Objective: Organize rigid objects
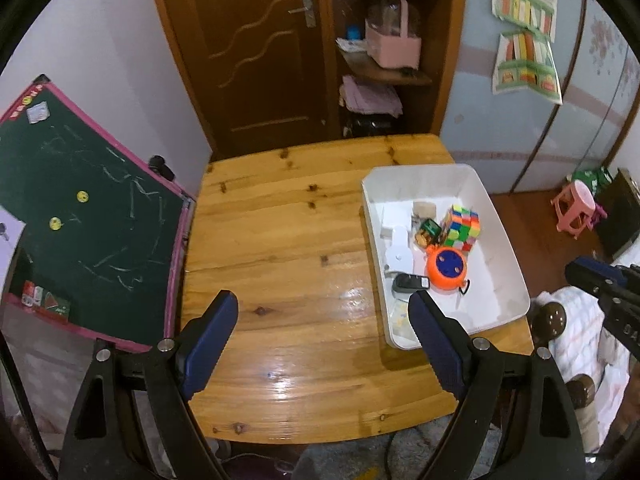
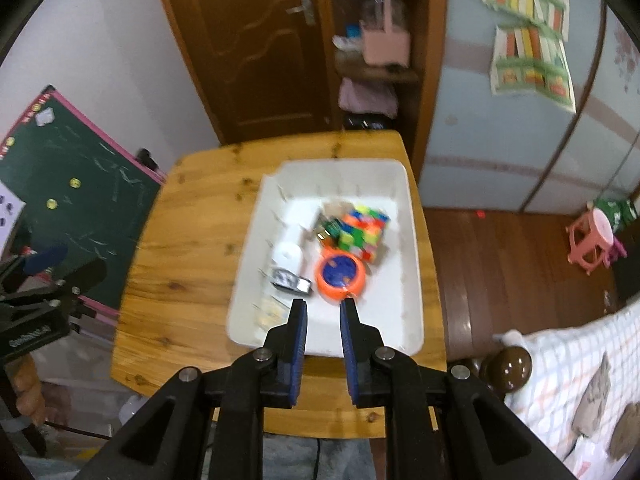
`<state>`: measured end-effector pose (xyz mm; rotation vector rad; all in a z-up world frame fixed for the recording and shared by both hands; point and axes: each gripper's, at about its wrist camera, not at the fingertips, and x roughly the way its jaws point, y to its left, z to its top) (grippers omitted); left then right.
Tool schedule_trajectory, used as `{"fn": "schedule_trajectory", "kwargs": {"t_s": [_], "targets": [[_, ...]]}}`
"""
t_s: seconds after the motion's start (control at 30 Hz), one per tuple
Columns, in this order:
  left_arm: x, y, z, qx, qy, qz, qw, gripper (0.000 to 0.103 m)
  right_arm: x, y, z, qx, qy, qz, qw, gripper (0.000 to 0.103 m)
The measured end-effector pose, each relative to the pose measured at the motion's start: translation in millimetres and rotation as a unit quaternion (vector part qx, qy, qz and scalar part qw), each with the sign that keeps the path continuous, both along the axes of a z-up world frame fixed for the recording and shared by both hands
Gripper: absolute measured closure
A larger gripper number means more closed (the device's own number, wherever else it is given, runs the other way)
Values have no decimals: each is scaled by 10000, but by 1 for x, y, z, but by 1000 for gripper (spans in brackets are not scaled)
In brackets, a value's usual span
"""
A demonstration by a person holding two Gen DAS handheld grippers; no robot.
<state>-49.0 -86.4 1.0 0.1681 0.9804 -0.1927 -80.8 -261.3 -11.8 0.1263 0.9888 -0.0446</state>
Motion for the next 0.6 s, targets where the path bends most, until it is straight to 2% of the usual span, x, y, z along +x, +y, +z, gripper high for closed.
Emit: {"fn": "schedule_trajectory", "kwargs": {"t_s": [0.07, 0.17, 0.2, 0.47, 0.53, 0.6], "targets": [[-3, 6, 6, 0, -77, 70, 9999, 14, -1, 8, 13, -30, -160, 59, 9998, 81], [-6, 15, 15, -76, -161, 183, 9997, 14, -5, 16, 29, -29, -429, 132, 9990, 55], [-6, 19, 19, -115, -212, 259, 9994, 14, -6, 20, 35, -38, -547, 165, 9984, 51], [-8, 44, 41, -140, -601, 859, 9944, 14, -9, 43, 67, 17, -1094, 323, 9935, 50], [-10, 49, 47, -151, -705, 1015, 9922, 14, -12, 50, 72, -48, -1224, 375, 9918, 48], [-12, 55, 50, -237, -755, 1093, 9909, 14, -15, 58, 75, -123, -1348, 435, 9898, 39]]}}
